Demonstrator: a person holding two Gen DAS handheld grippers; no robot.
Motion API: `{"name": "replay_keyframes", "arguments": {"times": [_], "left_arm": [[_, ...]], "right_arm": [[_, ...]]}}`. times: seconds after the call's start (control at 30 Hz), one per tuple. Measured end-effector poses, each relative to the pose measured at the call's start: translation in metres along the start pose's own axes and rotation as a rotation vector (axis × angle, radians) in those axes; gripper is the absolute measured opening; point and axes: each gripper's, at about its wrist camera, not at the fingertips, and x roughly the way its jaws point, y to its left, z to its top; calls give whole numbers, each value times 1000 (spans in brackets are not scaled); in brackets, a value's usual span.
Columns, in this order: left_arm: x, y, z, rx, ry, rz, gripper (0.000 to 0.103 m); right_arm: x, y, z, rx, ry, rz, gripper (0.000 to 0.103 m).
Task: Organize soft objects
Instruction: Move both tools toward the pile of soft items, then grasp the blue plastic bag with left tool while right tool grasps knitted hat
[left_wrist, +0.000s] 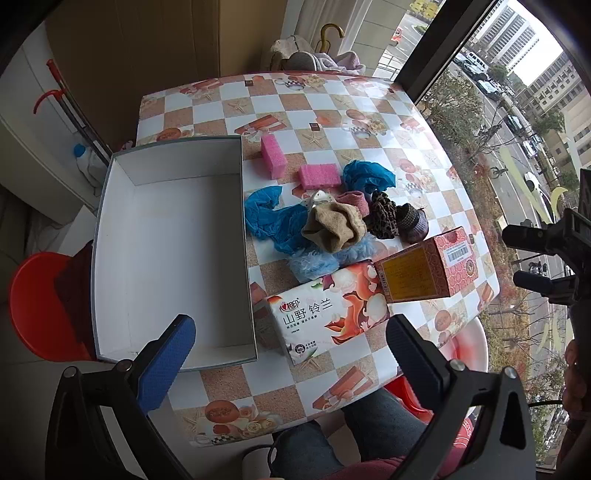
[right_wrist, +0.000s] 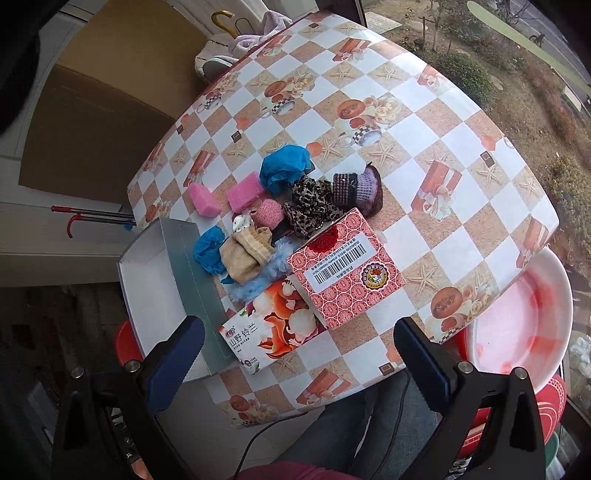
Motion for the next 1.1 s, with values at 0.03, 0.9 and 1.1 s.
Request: {"name": "replay_keyframes", "arguments": {"times": [0.03, 0.9, 1.1], "left_arm": [[3, 0, 4, 4, -3, -6, 103], [204, -122, 175, 212, 242, 83, 103], [243, -138, 181, 264, 280, 113, 103]], "right_arm": [[-2, -4, 4, 10, -5, 3, 103], [159, -103, 143, 12, 312, -52, 103], [207, -106, 152, -44, 379, -68, 103]]}}
